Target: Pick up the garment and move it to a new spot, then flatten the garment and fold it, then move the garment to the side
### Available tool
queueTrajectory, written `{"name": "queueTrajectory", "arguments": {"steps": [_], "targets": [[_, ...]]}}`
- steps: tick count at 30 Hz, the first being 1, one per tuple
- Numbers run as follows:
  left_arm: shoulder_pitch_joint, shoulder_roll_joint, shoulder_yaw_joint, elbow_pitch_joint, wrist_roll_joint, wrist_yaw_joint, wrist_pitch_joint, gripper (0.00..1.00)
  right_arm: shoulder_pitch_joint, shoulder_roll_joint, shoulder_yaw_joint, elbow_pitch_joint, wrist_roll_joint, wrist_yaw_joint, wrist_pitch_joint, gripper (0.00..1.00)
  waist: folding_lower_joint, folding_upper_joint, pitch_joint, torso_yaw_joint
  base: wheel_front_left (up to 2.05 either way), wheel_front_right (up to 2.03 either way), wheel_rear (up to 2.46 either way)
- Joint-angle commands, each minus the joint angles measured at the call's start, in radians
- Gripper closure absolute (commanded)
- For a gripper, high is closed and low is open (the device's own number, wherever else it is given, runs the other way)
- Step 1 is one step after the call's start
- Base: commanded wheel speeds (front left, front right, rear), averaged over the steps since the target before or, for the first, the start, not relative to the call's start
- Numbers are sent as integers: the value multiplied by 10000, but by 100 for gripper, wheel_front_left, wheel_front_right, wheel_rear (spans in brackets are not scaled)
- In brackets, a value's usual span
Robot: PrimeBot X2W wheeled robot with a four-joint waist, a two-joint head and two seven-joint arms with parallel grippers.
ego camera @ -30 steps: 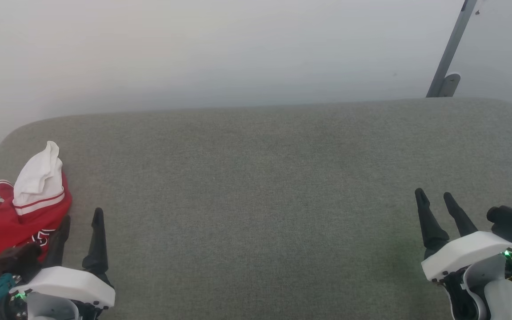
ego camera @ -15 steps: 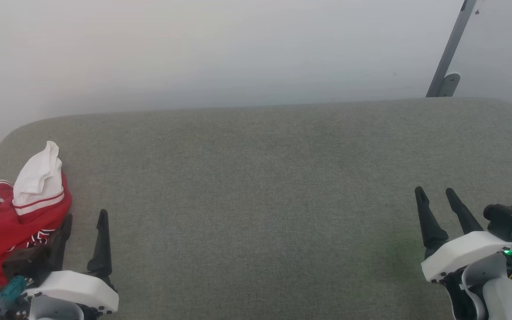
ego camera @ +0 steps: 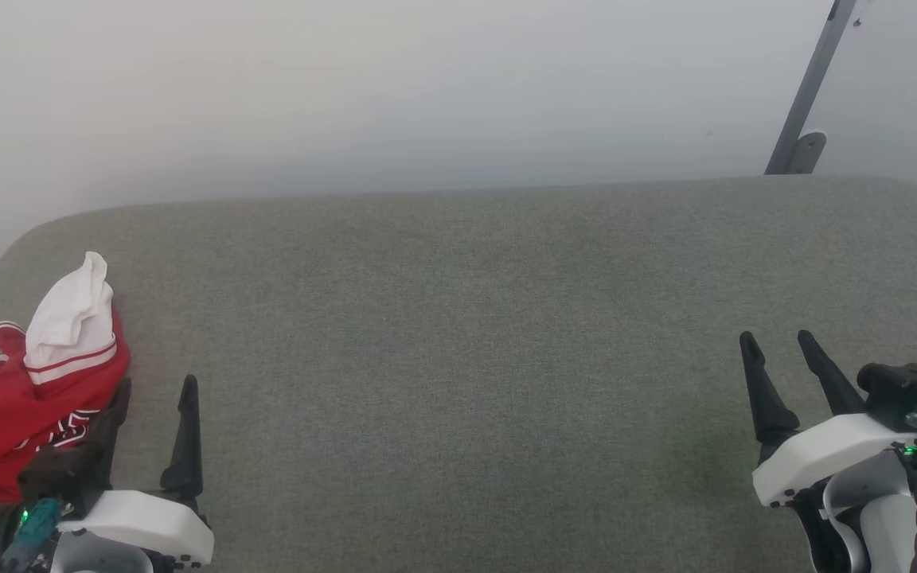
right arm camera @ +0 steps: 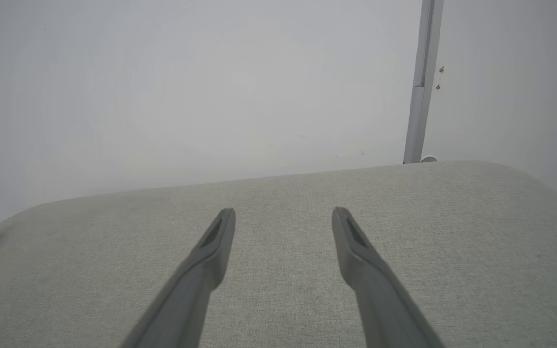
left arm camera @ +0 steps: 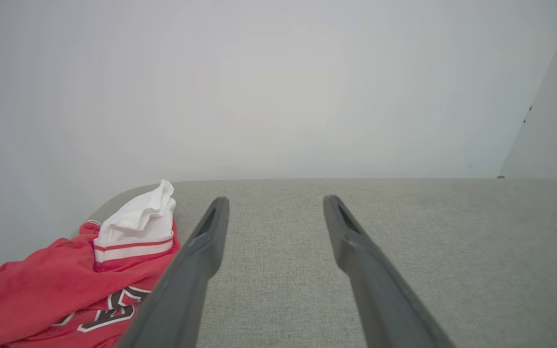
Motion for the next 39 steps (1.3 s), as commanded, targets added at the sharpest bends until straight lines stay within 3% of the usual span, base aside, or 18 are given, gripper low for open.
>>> {"name": "queueTrajectory", "arguments": {"steps": [1,25,32,39], "targets": [[117,27,19,-37,186,29,-83,0,-40,-57,44,-72,-170,4,-85,0,0,0,2,-5,0,0,0],[23,-90,-52,61,198,99,-160,0,41,-60,122,-36,-351,4,-134,0,0,0,-6,61,0,0,0],[-94,-96,31,79,163,129,-161,0,50,-46,332,-82,-293,4,-47,0,0,0,-46,460,0,0,0],[-61,7,179,119,42,165,-154,0,1,15,746,-64,-187,4,23,0,0,0,-214,1314,0,0,0]]}}
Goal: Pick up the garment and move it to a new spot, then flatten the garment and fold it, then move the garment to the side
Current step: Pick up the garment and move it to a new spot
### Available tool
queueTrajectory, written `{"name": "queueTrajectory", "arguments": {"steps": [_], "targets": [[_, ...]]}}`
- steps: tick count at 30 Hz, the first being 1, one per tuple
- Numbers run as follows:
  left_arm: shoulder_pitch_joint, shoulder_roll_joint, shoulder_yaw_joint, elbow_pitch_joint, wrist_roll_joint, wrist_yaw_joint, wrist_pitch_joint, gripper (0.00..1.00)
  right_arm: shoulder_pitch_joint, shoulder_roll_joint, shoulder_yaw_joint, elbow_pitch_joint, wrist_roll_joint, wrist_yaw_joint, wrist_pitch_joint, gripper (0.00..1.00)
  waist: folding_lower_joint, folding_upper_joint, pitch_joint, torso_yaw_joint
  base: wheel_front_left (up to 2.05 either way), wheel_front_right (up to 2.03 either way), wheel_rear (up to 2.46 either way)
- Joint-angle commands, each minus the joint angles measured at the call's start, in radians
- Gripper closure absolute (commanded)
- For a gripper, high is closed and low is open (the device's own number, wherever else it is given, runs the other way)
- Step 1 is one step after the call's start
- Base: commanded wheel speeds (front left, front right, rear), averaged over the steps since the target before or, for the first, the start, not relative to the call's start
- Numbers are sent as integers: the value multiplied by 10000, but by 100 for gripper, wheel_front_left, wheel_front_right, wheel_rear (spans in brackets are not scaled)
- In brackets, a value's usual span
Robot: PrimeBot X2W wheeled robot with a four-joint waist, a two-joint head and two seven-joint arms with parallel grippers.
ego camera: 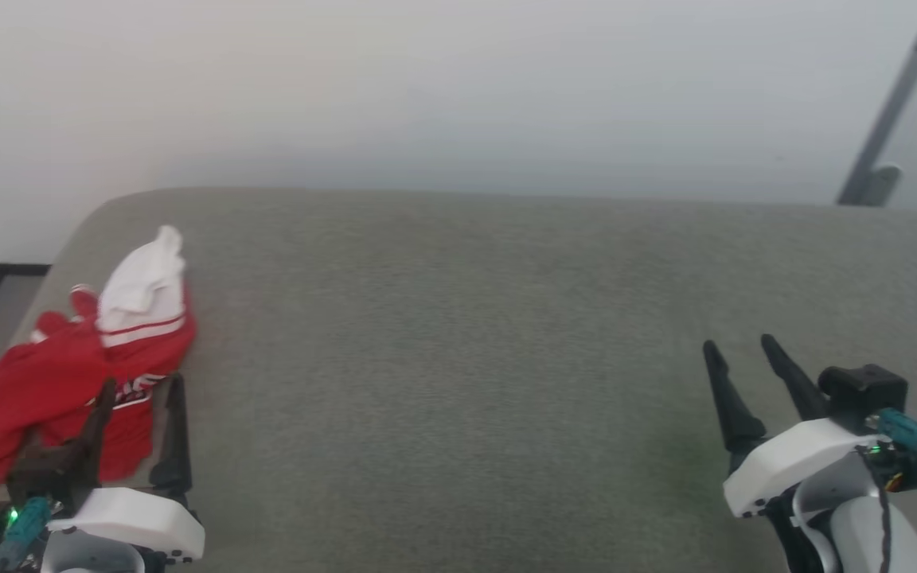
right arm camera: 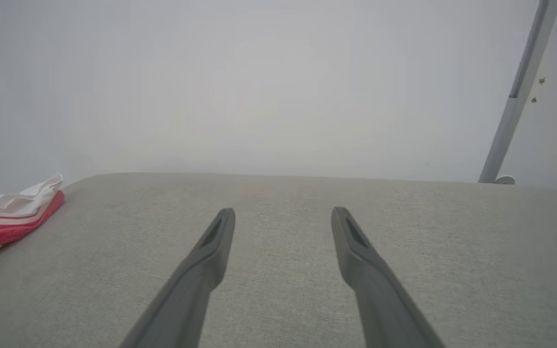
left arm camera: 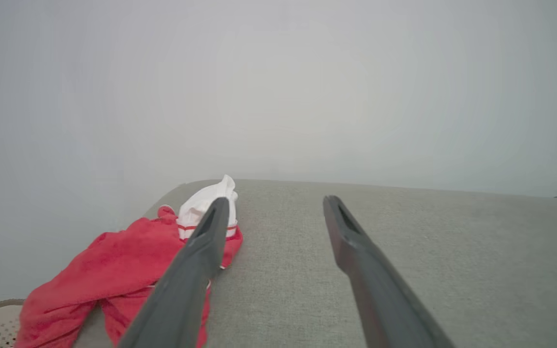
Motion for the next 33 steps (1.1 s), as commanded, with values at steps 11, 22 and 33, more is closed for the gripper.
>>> {"name": "queueTrajectory", "arguments": {"steps": [11,22,33], "targets": [[241,249,173,-147,-178,98,77,0,-54,211,614,140,305,4,-69,0,0,-1,-394,1816,0,0,0],[502,351,333,-414,-421,255,199,0,-98,285,879,382,406,4,-160,0,0,-1,-491,2716,0,0,0],[-257,478,645,-353,-1174,114,854,0,-366,33,887,265,403,4,-74,0,0,-1,117,2588,0,0,0]]}}
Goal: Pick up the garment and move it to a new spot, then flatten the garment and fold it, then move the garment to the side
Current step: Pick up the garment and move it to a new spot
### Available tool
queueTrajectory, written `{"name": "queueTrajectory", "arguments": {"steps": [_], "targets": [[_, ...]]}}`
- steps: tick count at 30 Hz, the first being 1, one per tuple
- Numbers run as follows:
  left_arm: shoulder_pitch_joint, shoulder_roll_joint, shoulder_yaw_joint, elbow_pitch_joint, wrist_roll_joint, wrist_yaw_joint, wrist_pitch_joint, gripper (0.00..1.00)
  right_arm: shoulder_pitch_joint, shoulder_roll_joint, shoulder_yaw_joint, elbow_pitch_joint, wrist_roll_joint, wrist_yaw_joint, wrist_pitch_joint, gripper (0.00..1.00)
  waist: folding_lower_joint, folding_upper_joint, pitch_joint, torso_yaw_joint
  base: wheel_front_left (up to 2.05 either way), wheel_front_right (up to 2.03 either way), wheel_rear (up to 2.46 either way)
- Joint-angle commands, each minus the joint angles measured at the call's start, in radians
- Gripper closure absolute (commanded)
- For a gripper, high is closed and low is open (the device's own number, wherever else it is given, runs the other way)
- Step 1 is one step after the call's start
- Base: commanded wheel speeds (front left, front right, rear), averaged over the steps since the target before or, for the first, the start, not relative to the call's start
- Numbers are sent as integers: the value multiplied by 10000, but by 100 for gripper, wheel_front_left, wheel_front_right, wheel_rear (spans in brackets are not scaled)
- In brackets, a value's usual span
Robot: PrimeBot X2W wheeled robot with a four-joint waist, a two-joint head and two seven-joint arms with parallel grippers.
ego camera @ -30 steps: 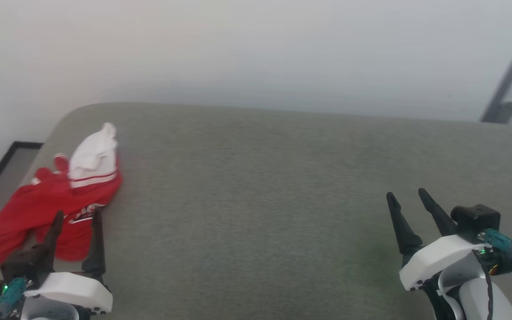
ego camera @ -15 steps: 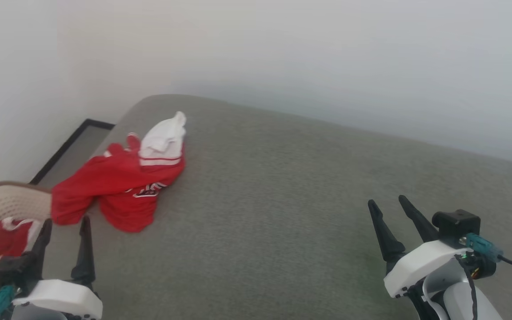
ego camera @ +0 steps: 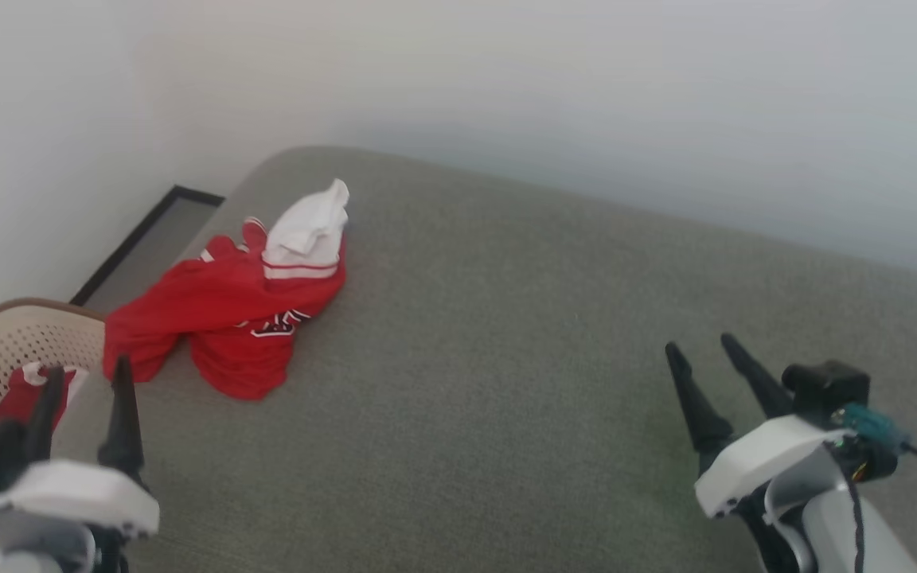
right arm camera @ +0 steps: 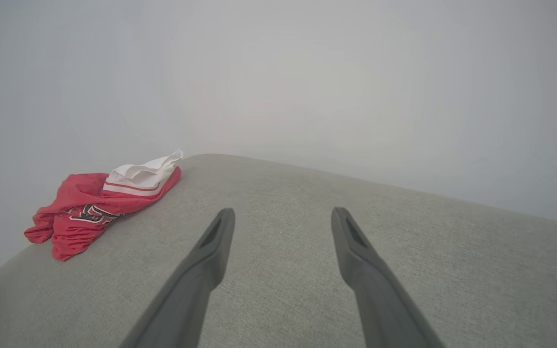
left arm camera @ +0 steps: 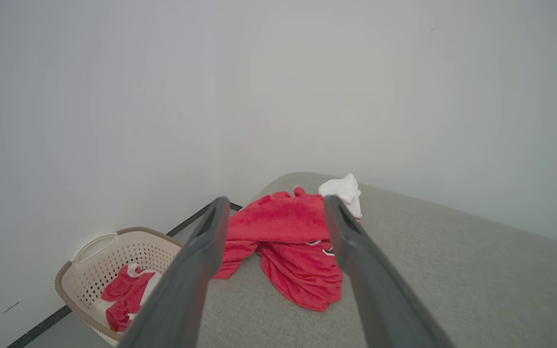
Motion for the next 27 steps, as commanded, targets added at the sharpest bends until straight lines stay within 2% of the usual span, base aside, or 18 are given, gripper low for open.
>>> {"name": "queueTrajectory", "arguments": {"steps": [1,5,12,21,27], "targets": [[-429,115,-7,98,-156,-121,187,0,-224,-108,-29,-118,-32,4,61,0,0,0,384,-160,0,0,0],[-1160,220,-62,391,-314,-216,513,0,-476,-257,-122,-344,-108,4,165,0,0,0,894,-344,0,0,0],[-3155,451,-128,1450,-679,-441,1152,0,-1187,-600,-231,-948,-217,4,485,0,0,0,2399,-941,0,0,0],[-5762,670,-189,4102,-1092,-790,1815,0,-1999,-1052,-321,-1662,-363,4,784,0,0,0,4337,-1606,0,0,0],[-7242,818,-349,6221,-1297,-891,2683,0,-2430,-1255,-273,-2026,-420,4,924,0,0,0,5265,-1879,0,0,0]]}}
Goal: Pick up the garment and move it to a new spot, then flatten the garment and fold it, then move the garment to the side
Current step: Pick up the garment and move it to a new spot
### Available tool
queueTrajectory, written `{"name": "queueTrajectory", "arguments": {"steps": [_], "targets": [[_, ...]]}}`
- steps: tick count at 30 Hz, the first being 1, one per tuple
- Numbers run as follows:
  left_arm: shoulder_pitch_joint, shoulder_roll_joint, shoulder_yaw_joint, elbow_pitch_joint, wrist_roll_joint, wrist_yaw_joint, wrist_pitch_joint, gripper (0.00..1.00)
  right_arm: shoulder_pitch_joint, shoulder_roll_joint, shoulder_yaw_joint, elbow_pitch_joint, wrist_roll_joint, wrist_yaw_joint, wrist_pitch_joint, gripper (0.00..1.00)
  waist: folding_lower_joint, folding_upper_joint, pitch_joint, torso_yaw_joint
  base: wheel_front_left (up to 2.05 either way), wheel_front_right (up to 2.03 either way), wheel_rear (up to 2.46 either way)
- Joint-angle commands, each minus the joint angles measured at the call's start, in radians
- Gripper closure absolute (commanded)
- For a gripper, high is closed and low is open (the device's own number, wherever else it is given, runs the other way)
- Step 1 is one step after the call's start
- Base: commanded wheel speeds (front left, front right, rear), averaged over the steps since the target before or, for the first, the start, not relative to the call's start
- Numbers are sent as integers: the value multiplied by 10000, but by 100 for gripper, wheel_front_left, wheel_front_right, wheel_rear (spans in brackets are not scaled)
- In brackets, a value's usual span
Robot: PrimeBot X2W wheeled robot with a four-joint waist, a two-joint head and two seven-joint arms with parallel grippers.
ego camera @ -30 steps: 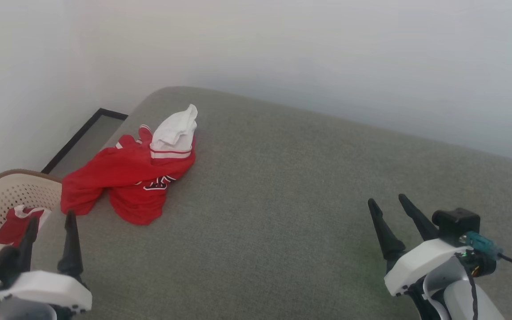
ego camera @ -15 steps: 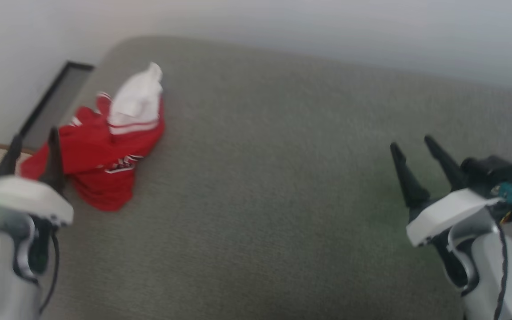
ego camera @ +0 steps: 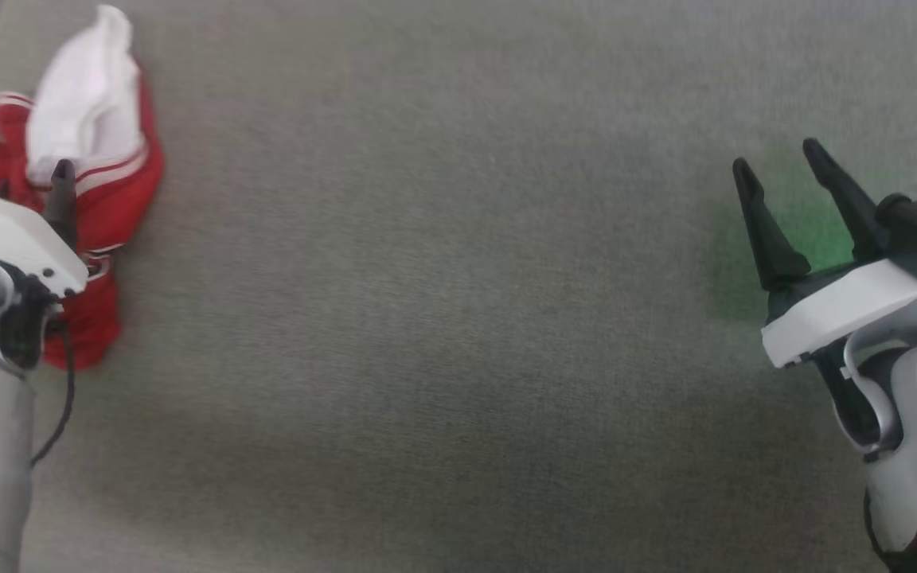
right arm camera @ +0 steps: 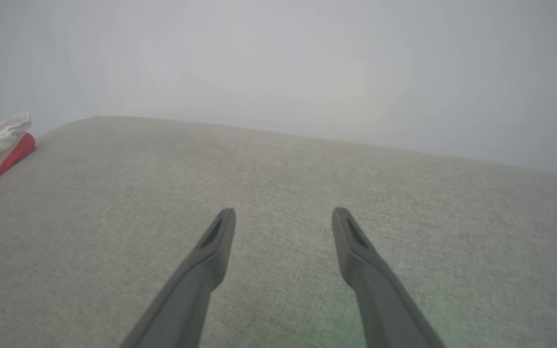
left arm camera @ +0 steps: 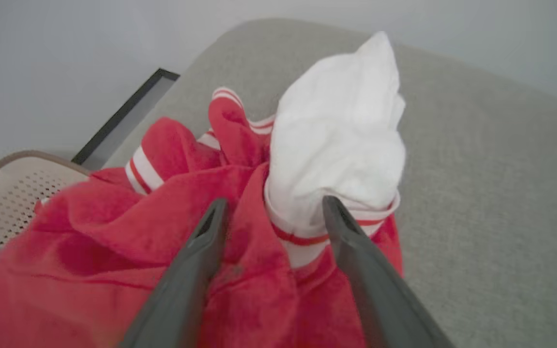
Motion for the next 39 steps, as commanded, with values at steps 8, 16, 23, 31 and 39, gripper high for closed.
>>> {"name": "queueTrajectory", "arguments": {"steps": [8,16,23,31,39], "targets": [[-1288,-22,-504,2530,24,30,1674,0,-338,-181,-41,-437,-133,4,247,0,-1,0,1117,-317,0,0,0],[-1640,-421,-733,4012,19,76,2095,2,-356,-272,-133,-620,-201,4,401,0,-1,0,1247,-280,0,0,0],[-2406,118,-787,3964,121,-205,1017,100,-172,-214,-334,-511,-248,4,298,0,-1,0,829,-139,0,0,0],[-3115,915,-1227,3273,639,-526,-182,100,133,-20,-457,-139,-110,4,38,0,-1,0,-201,18,0,0,0],[-3442,1627,-1784,2028,988,-720,-113,100,532,273,-566,221,1,4,-278,0,-1,0,-1326,116,0,0,0]]}}
